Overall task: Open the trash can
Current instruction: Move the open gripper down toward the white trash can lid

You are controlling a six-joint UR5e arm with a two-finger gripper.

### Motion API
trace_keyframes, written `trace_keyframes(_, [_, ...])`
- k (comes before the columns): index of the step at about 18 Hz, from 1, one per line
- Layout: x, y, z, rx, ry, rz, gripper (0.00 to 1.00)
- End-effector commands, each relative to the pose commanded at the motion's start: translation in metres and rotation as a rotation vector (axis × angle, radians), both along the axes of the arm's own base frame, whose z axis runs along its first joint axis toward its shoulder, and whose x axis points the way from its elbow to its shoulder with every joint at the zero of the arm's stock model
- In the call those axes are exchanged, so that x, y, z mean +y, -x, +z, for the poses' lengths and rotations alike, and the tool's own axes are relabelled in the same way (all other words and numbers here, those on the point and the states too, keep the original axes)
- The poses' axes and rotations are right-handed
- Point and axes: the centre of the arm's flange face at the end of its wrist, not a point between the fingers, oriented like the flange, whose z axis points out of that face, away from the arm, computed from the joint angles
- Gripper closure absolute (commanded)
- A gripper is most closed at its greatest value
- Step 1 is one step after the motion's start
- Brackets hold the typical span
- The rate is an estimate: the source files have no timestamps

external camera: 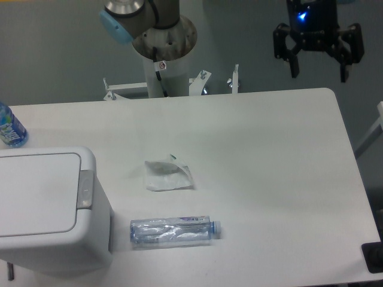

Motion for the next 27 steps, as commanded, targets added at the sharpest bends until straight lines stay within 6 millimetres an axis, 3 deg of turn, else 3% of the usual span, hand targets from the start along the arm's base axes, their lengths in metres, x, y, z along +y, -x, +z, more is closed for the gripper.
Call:
trace_keyframes(5, [0.001, 0.000, -0.001, -0.004, -0.007, 0.003, 0.00])
trace_keyframes(12, [0.013, -0.007, -0.001, -0.052, -0.121, 0.170, 0.00])
trace_keyframes(19, [0.048, -0.036, -0.002, -0.092, -0.189, 0.246, 0.00])
trace_keyframes(27, [0.118, -0.101, -0.007, -0.190, -0.305, 0.387, 0.00])
